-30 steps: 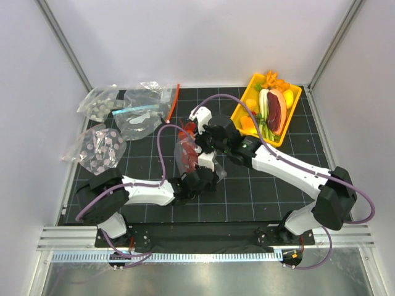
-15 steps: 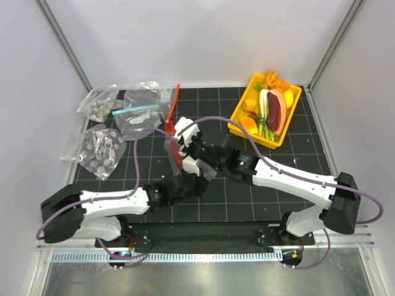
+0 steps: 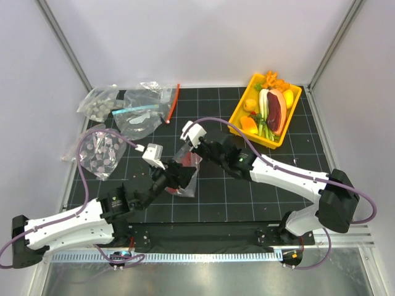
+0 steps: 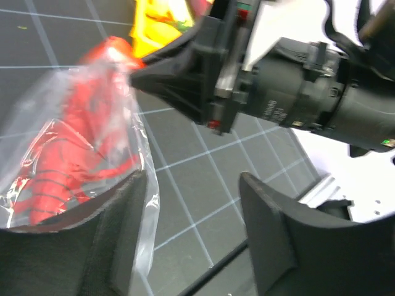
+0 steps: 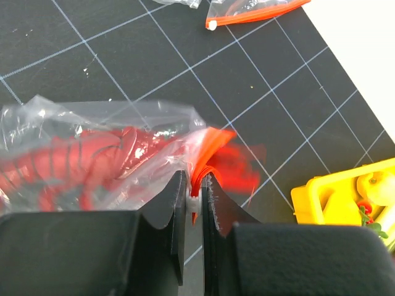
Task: Place the food in the zip-top bag and seal the zipper
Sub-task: Place the fake lobster in the zipper food storage bag.
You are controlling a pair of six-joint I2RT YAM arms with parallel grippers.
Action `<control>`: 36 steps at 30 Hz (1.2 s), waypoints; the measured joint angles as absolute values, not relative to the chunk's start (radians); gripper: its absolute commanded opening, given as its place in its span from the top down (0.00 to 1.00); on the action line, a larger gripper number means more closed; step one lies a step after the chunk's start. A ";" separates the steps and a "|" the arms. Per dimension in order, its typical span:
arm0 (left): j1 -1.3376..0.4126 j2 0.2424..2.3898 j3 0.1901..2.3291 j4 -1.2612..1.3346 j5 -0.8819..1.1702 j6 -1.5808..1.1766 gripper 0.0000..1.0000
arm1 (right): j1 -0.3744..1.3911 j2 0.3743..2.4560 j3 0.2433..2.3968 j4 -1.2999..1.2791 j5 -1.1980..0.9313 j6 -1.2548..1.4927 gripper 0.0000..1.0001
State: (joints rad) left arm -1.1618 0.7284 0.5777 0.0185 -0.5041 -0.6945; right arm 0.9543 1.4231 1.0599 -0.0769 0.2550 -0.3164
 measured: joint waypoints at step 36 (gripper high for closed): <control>-0.590 1.659 1.217 -0.259 -0.024 -0.668 0.17 | 0.795 1.289 0.741 0.060 0.082 -0.104 0.99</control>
State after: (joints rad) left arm -0.5900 1.6588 1.2167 -0.2588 -0.0238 -0.6678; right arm 0.7952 1.2892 0.7414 0.0601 0.0818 -0.1040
